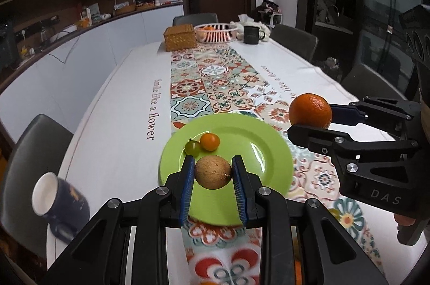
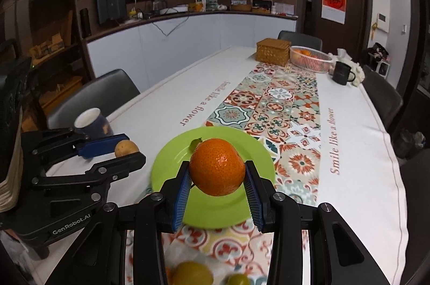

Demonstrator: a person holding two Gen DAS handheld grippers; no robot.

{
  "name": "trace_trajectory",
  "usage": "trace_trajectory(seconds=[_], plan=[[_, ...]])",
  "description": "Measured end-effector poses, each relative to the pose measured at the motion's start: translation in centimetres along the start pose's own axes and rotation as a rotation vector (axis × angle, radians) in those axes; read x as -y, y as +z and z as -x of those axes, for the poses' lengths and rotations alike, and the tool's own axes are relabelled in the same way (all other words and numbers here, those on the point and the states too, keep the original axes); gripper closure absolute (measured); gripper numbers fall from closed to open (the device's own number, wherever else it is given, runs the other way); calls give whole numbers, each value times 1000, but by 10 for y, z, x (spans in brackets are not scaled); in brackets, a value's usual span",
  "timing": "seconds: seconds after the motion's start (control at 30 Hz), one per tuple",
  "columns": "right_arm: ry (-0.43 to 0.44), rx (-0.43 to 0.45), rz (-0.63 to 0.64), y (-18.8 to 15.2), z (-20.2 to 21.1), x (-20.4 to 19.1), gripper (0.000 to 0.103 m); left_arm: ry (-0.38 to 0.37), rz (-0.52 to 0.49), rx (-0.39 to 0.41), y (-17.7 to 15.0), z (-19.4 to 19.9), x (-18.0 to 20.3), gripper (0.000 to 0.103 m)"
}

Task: Organize fruits
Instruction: 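Lift both fruits onto the green plate and open both tools, then withdraw both tools from the plate back toward the remaining fruits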

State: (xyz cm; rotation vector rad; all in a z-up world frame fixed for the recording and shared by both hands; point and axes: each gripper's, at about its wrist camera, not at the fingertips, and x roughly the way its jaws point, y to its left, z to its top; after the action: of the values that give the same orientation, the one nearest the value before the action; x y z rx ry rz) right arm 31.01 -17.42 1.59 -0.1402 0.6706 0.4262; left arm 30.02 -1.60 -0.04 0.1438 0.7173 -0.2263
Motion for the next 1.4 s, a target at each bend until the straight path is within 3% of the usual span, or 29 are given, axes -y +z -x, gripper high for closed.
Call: trace_trajectory(seconds=[0.37, 0.6, 0.73, 0.83, 0.93, 1.1, 1.4], plan=[[11, -153, 4, -1, -85, 15, 63, -18, -9, -130, -4, -76, -16, 75], [20, -215, -11, -11, -112, 17, 63, -60, 19, -223, -13, -102, -19, 74], [4, -225, -18, -15, -113, 18, 61, -34, 23, -216, -14, -97, -20, 62], [-32, -191, -27, -16, -100, 20, 47, -7, 18, -193, -13, -86, -21, 56], [-48, -161, -29, -16, -82, 21, 47, 18, 21, -162, -13, -67, -21, 48], [-76, -94, -34, -19, -41, 17, 37, 52, 10, -100, -16, -26, -13, 35], [-99, 36, -30, -28, 37, 1, 26, 56, -7, 9, -27, 48, 7, 21]])
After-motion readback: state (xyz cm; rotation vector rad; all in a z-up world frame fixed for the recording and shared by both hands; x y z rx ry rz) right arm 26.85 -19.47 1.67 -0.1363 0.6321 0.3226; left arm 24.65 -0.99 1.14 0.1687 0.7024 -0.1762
